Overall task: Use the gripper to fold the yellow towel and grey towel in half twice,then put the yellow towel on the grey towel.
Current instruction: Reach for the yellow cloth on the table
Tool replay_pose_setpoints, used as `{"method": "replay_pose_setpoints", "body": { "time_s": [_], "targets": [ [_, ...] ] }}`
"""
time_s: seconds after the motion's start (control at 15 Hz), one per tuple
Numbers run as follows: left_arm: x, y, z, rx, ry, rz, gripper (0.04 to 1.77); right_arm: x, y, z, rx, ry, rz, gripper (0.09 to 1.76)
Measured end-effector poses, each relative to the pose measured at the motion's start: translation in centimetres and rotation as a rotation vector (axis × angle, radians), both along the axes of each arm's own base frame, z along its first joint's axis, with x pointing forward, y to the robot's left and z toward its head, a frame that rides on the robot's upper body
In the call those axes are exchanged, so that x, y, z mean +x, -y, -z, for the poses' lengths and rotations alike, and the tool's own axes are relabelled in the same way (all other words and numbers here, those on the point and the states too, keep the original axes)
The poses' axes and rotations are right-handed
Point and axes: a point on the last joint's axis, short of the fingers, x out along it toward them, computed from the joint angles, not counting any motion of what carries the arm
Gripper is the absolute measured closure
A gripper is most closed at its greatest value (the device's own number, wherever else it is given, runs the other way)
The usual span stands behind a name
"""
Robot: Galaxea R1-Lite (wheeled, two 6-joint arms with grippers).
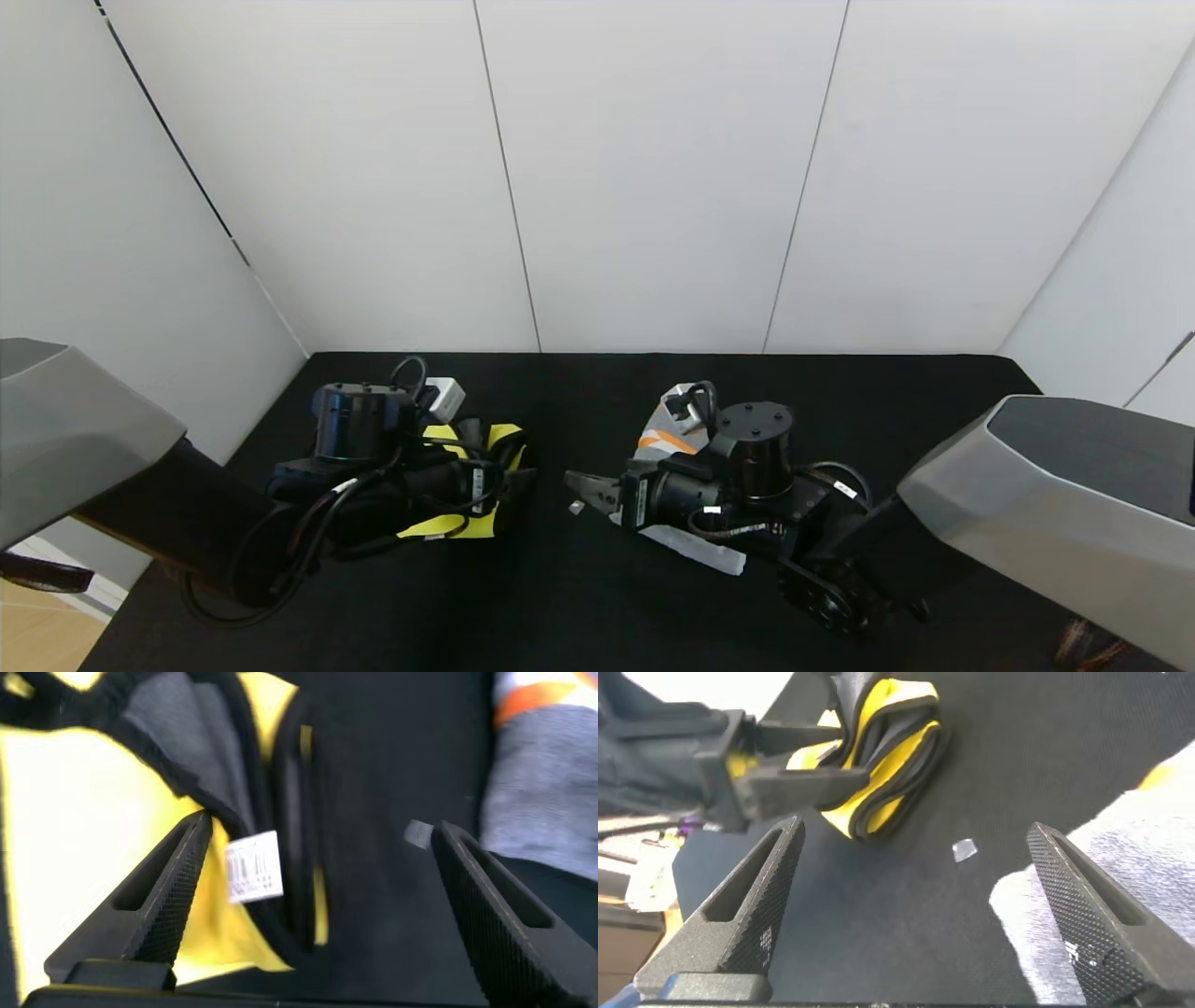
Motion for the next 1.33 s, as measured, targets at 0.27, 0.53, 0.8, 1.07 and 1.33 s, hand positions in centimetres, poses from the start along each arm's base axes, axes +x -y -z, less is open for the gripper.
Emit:
{"method": "replay_pose_setpoints", "body": {
  "time_s": [0.27, 0.53, 0.8, 1.07, 1.33],
  "targets": [
    [-0.5, 1.1, 0.1, -0.114, -0.057, 0.073, 0.12, 0.2, 0.4, -0.6, 0.05, 0.06, 0.009, 0.14],
    [-0.8, 1.5, 1.0, -0.181, -0.123, 0.129, 0.11, 0.2, 0.8, -0.6, 0.079, 0.096, 0.012, 0.14],
    [-0.6, 1.7, 2.2, -0.199, -0.124, 0.13, 0.11, 0.2, 0.8, -0.1, 0.079, 0.097, 0.01, 0.14],
    [-0.5, 1.7, 3.4, -0.2, -0.159, 0.122, 0.11, 0.3, 0.8, 0.0, 0.077, 0.094, 0.011, 0.14],
    [-0.4, 1.6, 4.0, -0.198, -0.176, 0.114, 0.11, 0.3, 0.8, 0.2, 0.075, 0.092, 0.011, 0.14]
  ]
}}
